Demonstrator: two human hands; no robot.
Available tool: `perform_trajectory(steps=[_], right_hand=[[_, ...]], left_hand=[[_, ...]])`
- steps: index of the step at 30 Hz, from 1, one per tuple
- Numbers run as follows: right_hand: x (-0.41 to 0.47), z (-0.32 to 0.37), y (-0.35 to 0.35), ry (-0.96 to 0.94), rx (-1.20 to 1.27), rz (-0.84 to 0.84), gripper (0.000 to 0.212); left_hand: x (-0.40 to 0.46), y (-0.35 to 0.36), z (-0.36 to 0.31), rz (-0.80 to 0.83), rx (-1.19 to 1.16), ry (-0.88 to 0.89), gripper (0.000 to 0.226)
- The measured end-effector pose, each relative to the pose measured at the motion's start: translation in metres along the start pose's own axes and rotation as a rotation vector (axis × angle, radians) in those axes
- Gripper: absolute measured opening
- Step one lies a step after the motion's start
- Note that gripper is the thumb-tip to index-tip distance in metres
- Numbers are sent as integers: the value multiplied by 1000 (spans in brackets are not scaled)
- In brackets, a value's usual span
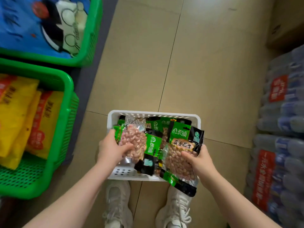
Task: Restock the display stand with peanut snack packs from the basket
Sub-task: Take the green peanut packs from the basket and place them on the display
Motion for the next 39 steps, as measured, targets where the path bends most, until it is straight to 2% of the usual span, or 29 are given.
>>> perform_trajectory(steps=[3,6,11,13,15,20,23,27,31,34,36,39], right_hand=[[-64,45,-33,-30,30,44,38],[-143,109,-62,-128,86,97,39],[-273,212,-97,-292,96,208,31],[-320,252,-105,-353,107,265,27],[-363,285,-110,-455,95,305,28],[-465,347,-95,-722,3,500,17],[-529,374,-65,-844,-84,647,24],[-620,395,-14,-1008,-113,831,8],[-722,402,28,-1227,-127,962,23],[-793,395,63,-1335,-111,1083,6],[-839,385,90,-1398,-73,1151,8],[-906,372,139,-1493,-49,1159,8]], left_hand=[[-64,-61,-17,-171,260,158,38],[-128,-132,-39,-221,315,212,37],[-244,-249,-71,-358,160,220,47],[-291,-290,-80,-443,78,218,56],[-341,-324,-86,-542,51,227,55],[-475,-394,-87,-966,-44,241,41],[-541,-427,-68,-1172,-153,192,39],[-620,-465,-23,-1421,-142,99,33],[-706,-495,31,-1665,-51,91,40],[-759,-524,69,-1841,-49,60,32],[-781,-549,101,-1940,-163,42,30],[-794,-585,154,-2025,-429,72,32]])
Point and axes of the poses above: each hand's wrist, its own x-axis towards the middle knuckle, its own y-axis out of the palm, z = x × y, the point moved 1 cm from there along x, towards the middle knuckle, and after that the axes turned 1 degree about z, right-handed, at the moved point
